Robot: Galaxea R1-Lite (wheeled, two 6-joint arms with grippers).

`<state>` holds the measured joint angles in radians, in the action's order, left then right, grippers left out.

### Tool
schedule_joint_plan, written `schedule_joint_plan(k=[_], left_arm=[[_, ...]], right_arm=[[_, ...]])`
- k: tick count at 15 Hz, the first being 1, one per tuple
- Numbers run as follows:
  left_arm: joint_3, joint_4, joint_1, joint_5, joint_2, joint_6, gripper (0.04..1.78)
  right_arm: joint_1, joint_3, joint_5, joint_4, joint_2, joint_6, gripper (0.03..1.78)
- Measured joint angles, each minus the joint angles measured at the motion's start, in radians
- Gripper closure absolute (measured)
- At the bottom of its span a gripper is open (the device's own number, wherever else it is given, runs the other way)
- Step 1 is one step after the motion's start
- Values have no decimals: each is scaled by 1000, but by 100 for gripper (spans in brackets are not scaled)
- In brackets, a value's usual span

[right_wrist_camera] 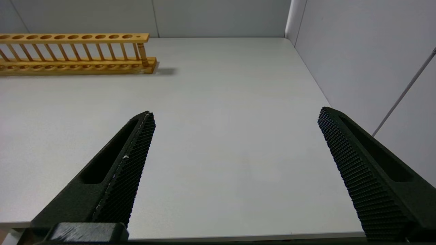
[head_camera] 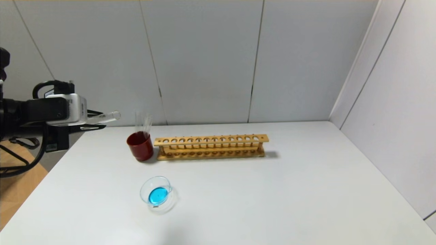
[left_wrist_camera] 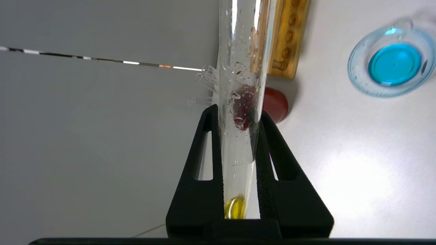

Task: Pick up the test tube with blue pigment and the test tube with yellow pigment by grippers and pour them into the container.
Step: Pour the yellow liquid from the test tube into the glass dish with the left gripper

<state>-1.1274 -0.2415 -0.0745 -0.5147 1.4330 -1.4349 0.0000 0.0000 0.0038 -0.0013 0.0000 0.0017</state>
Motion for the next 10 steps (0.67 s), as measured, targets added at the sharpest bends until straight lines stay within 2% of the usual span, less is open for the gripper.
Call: schedule_joint_plan(k=[6,10], left_arm=[[94,50,-35,-3,-5,-100,151],[174,193,-38,-23,16,-102,151]], right_arm=[[0,0,0,0,0,0,6],[0,0,0,0,0,0,6]])
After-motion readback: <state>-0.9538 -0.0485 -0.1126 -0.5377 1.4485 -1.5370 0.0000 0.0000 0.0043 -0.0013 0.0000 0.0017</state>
